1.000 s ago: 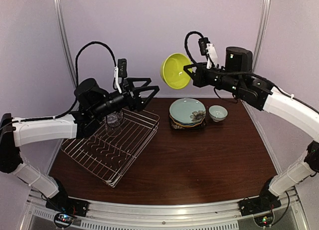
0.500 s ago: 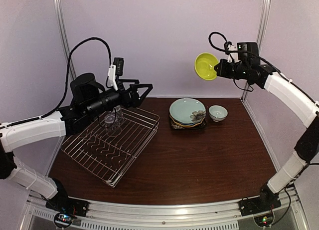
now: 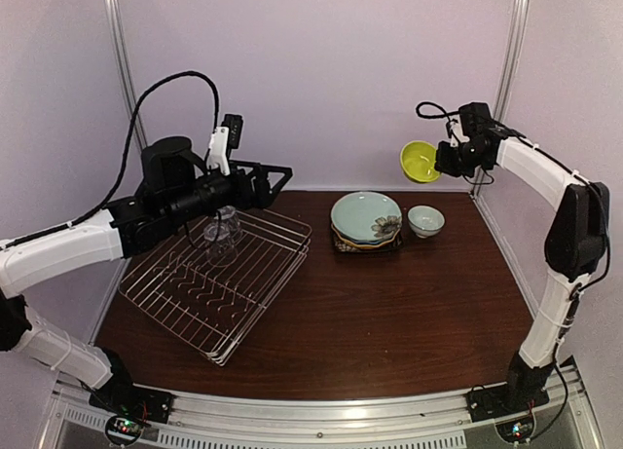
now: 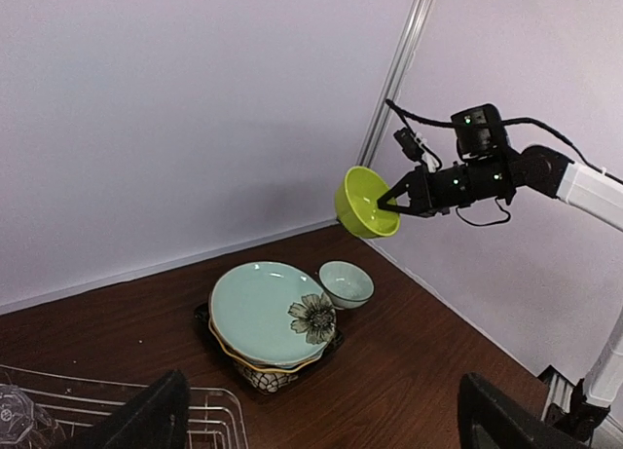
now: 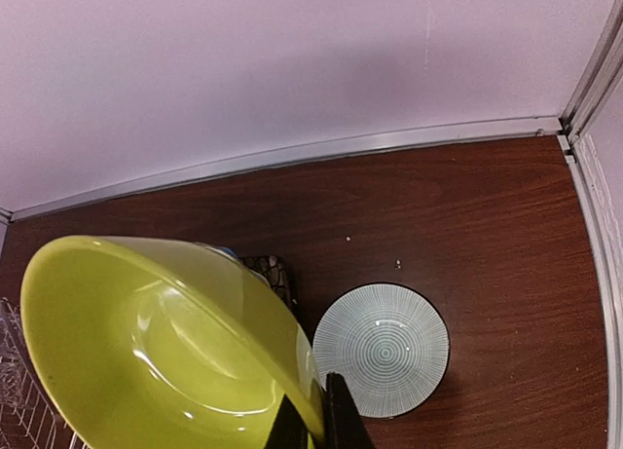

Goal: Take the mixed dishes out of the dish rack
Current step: Place the bowl in the bowl.

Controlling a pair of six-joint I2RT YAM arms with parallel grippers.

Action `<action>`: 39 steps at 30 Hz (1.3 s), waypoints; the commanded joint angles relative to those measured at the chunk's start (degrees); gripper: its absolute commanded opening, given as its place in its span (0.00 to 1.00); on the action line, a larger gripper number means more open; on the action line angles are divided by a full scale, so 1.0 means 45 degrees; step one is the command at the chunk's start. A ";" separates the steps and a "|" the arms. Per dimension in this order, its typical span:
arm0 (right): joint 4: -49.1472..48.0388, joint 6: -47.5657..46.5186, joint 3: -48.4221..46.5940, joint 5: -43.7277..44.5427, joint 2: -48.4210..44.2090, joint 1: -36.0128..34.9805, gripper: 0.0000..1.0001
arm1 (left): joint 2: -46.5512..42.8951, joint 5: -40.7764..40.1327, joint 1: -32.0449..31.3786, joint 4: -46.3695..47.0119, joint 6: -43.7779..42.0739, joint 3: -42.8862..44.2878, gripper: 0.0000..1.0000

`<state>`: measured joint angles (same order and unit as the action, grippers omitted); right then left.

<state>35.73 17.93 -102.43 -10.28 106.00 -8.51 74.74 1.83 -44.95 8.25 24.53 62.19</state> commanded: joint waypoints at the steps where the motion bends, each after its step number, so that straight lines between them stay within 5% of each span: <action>1: 0.0531 -0.0292 -0.0223 -0.0211 0.0687 0.0536 0.00 | -0.0393 -0.0199 -0.0011 -0.0190 -0.0018 -0.0178 0.98; 39: 0.0496 -0.0801 0.0336 -0.0585 0.3373 0.1620 0.00 | -0.0408 0.0258 -0.0011 0.0538 0.0114 -0.0618 0.97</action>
<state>38.39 14.74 -100.09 -13.63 120.40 -1.98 73.14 2.39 -44.95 7.64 24.58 59.77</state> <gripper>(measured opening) 0.026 0.975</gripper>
